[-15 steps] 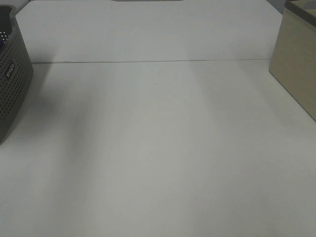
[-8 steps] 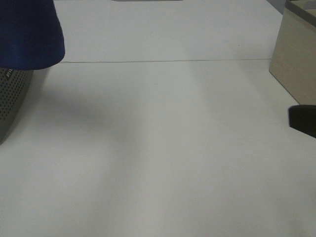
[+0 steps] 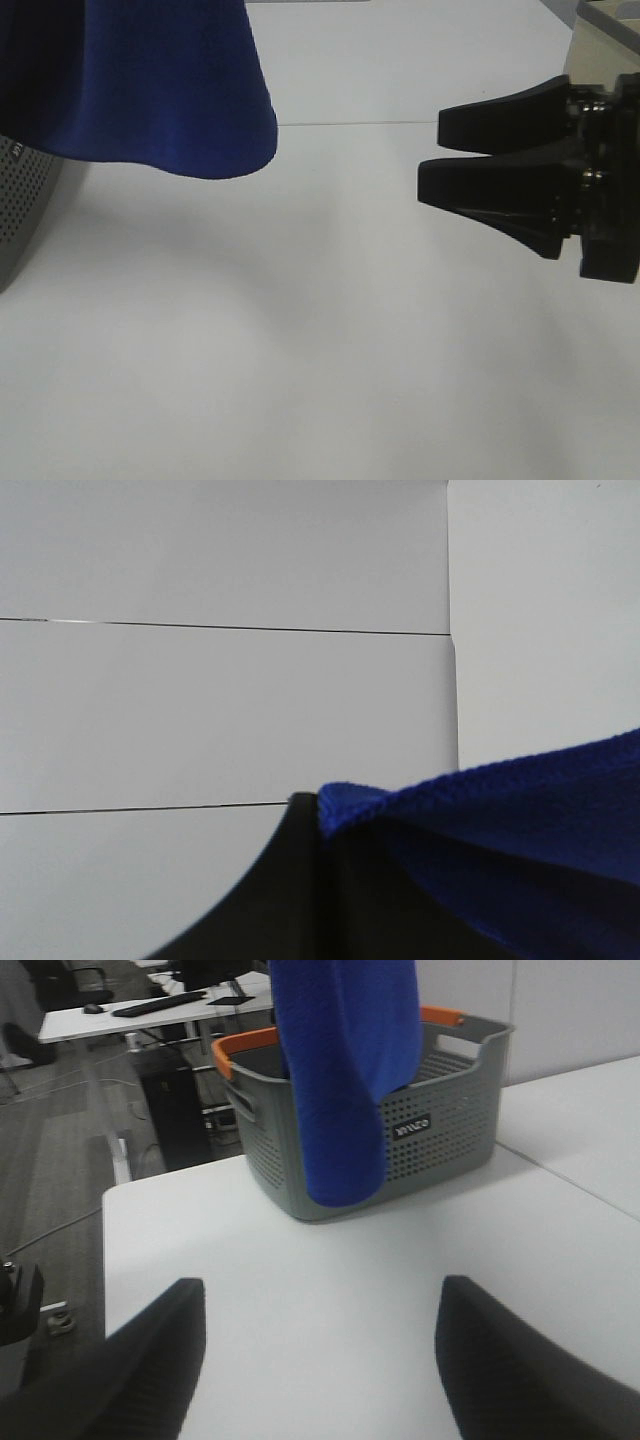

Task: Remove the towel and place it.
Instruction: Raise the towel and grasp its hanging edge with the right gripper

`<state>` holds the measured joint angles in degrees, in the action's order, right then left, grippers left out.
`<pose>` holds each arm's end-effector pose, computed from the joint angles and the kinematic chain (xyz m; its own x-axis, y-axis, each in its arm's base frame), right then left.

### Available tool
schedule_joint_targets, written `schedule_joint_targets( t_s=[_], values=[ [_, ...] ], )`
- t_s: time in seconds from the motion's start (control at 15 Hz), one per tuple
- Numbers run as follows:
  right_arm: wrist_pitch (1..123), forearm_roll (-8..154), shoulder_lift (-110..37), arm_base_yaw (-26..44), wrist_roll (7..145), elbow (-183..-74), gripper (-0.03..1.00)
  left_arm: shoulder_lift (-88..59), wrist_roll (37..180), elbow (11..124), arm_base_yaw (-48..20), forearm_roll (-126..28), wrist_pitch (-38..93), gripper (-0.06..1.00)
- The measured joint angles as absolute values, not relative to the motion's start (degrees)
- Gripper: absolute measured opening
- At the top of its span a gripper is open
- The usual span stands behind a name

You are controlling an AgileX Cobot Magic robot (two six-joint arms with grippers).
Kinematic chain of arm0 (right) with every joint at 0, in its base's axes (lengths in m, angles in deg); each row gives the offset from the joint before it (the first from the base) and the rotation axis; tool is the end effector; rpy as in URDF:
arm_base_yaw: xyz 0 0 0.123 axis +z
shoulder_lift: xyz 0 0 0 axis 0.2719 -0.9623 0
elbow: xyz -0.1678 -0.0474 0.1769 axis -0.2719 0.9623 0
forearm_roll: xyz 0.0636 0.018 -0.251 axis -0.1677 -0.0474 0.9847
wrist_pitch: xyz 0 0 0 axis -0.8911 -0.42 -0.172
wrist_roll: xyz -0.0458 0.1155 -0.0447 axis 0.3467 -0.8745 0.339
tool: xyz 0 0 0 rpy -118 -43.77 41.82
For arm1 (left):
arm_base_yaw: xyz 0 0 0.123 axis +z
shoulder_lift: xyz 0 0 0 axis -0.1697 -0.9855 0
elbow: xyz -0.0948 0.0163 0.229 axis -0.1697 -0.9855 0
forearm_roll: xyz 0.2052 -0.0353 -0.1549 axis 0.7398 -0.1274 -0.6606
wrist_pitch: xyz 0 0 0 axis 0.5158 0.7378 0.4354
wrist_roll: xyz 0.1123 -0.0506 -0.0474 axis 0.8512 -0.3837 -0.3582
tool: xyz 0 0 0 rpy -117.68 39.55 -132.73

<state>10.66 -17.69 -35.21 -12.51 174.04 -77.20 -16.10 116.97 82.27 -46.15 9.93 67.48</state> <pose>0.2307 0.1275 0.1994 -0.1848 -0.1327 -0.9738 -0.8921 0.4383 0.1096 0.2277 -0.2206 0.4793 0.4220 0.8982 -0.1229 0.1768 0.0514 0.9829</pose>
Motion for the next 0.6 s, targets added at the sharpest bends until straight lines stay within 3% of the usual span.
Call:
schedule_joint_targets(
  t_s=[0.33, 0.6],
  values=[
    [2.99, -18.78, -56.81, -12.22, 178.62, -88.03, 0.66, -16.1, 116.97, 82.27, -46.21, 5.81, 67.14, 0.0],
    [2.99, -18.95, -62.83, -4.49, 177.88, -96.11, 0.66, -16.27, 116.97, 82.27, -46.21, 5.29, 65.99, 0.0]
  ],
)
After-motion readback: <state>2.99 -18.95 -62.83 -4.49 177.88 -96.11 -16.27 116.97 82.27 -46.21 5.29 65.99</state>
